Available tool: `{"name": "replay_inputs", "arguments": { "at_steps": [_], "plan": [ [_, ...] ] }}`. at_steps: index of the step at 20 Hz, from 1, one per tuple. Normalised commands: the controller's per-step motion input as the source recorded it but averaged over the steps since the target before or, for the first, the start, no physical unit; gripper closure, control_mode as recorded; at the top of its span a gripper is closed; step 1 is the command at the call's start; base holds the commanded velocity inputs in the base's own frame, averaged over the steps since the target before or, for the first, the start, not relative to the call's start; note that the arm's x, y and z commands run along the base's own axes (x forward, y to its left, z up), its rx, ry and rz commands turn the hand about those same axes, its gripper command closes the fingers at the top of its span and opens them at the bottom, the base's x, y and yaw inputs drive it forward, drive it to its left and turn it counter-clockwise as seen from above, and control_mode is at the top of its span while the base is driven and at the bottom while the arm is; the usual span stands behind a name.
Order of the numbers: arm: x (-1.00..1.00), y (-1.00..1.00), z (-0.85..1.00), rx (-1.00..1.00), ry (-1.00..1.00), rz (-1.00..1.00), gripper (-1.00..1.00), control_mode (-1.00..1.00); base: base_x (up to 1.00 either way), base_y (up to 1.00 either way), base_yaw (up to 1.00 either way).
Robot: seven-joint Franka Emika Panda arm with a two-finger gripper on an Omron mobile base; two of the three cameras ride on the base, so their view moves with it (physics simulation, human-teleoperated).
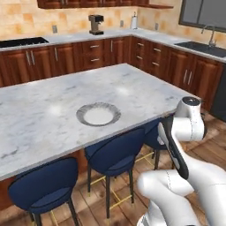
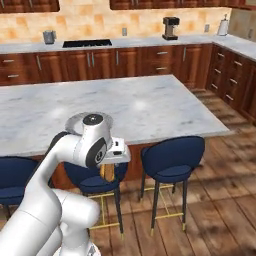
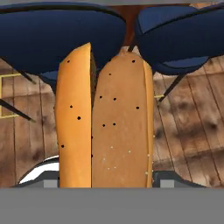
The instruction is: Move the hot dog bun to the plate on the dining table and place the condiment next to that plate. Then navigate to the fridge and take the sausage and place it on the plate as well.
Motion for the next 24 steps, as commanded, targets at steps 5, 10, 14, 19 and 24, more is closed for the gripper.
{"name": "replay_inputs", "arguments": {
  "at_steps": [5,10,14,19,24],
  "plan": [
    [0.0,0.0,0.0,0.0,0.0,0.0,1.0,1.0,0.74,-0.31,0.52],
    [0.0,0.0,0.0,0.0,0.0,0.0,1.0,1.0,0.88,0.0,0.4],
    [0.7,0.0,0.0,0.0,0.0,0.2,1.0,-1.0,0.21,0.0,0.09],
    [1.0,0.08,-0.1,0.0,-0.01,0.08,1.0,-1.0,0.0,0.0,0.0],
    [1.0,0.1,-0.39,0.04,-0.04,0.04,1.0,-1.0,0.0,0.0,0.0]
  ]
}}
